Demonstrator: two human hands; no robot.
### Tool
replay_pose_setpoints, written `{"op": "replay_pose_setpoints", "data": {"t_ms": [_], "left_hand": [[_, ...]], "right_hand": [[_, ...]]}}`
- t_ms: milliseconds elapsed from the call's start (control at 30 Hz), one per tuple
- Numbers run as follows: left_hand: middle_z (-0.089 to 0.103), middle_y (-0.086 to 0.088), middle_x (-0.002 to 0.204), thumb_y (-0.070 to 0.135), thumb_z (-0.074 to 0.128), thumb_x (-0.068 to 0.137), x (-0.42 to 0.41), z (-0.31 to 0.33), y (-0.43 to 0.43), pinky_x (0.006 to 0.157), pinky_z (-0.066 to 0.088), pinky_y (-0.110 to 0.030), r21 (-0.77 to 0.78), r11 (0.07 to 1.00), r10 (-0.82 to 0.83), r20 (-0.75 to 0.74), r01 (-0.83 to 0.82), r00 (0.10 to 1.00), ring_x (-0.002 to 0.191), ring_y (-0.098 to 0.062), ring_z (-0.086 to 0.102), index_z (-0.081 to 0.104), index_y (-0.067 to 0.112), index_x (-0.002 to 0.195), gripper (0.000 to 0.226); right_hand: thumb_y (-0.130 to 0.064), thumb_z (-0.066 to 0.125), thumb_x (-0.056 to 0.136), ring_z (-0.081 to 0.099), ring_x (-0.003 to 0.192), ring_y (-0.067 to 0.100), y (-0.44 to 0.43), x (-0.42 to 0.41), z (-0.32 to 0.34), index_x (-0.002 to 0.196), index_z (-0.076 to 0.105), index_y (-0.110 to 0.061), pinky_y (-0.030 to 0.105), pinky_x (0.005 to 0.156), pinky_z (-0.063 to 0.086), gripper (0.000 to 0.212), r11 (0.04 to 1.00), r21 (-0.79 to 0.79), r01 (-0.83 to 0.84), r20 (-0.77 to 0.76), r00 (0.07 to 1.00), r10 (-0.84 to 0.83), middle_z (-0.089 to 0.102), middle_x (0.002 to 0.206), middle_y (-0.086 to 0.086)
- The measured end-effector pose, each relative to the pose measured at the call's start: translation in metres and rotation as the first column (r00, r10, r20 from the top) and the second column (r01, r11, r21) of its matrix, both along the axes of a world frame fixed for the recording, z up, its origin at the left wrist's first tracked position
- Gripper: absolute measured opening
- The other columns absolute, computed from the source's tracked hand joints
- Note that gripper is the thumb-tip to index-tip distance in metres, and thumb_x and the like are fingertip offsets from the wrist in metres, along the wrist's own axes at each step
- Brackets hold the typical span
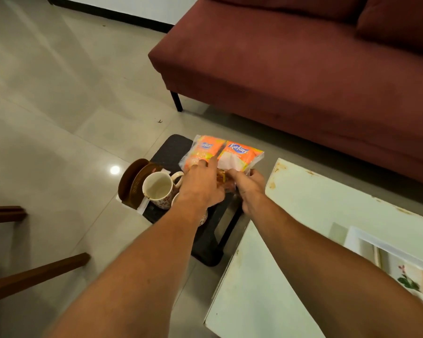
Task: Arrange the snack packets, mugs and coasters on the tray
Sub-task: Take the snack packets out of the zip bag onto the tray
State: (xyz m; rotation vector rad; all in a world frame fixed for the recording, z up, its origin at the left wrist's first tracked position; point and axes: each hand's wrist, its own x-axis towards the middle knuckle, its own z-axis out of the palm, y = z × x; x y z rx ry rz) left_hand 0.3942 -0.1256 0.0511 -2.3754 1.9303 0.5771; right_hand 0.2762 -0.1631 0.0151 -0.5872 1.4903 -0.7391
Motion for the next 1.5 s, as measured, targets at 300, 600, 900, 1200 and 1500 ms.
{"op": "replay_pose_setpoints", "data": {"t_ms": [300, 600, 900, 1200, 1500], "left_hand": [[0.036, 0.001, 0.157, 0.044, 0.075, 0.081, -0.136, 0.123, -0.01, 0.103, 0.052, -0.035, -0.395, 0.918, -0.169, -0.315, 0.033, 0.934, 0.133, -0.019, 0.052, 0.001, 0.027, 0.16, 0.11], [0.067, -0.002, 0.13, 0.015, 0.083, 0.077, -0.286, 0.33, -0.004, 0.091, 0.06, -0.039, -0.363, 0.902, -0.295, -0.913, -0.234, 0.281, 0.113, -0.017, 0.07, 0.037, 0.031, 0.15, 0.088], [0.022, 0.008, 0.164, 0.043, 0.074, 0.079, -0.386, 0.465, 0.05, 0.105, 0.051, -0.028, -0.497, 0.866, -0.497, -0.85, 0.047, 0.172, 0.137, 0.002, 0.046, 0.012, 0.028, 0.162, 0.105], [0.077, 0.013, 0.097, 0.047, 0.073, 0.087, -0.433, 0.607, 0.046, 0.083, 0.056, -0.03, -0.791, 0.564, -0.743, -0.362, 0.236, 0.563, 0.09, -0.001, 0.071, 0.074, 0.031, 0.107, 0.026], [0.06, 0.006, 0.078, 0.04, 0.064, 0.096, -0.435, 0.625, 0.043, 0.063, 0.044, -0.027, -0.925, 0.374, -0.729, -0.339, -0.069, 0.595, 0.07, -0.012, 0.056, 0.061, 0.023, 0.069, 0.032]], "right_hand": [[-0.056, 0.079, 0.058, 0.071, 0.081, 0.012, -0.004, -0.129, 0.193, 0.09, 0.067, -0.027, 0.035, 0.069, 0.06, 0.045, 0.933, -0.319, -0.169, -0.367, 0.929, 0.043, 0.073, 0.085, -0.01], [-0.038, 0.058, 0.097, 0.06, 0.099, 0.014, 0.047, -0.292, 0.426, 0.113, 0.071, -0.026, 0.034, 0.089, 0.05, 0.023, 0.573, -0.514, -0.638, -0.825, 0.55, -0.128, 0.068, 0.109, -0.006], [-0.029, 0.048, 0.1, 0.063, 0.084, 0.027, 0.106, -0.419, 0.571, 0.095, 0.059, -0.019, 0.041, 0.07, 0.049, 0.016, 0.553, -0.585, -0.593, -0.801, 0.318, -0.507, 0.066, 0.095, -0.003], [-0.024, 0.05, 0.1, 0.065, 0.091, 0.029, 0.136, -0.494, 0.676, 0.104, 0.065, -0.015, 0.045, 0.08, 0.052, 0.019, 0.419, -0.432, -0.799, -0.843, 0.192, -0.502, 0.071, 0.104, 0.004], [-0.032, 0.057, 0.099, 0.055, 0.065, 0.012, 0.134, -0.521, 0.69, 0.096, 0.066, -0.019, 0.026, 0.06, 0.041, 0.016, 0.334, -0.498, -0.8, -0.84, 0.35, -0.414, 0.064, 0.078, -0.005]]}}
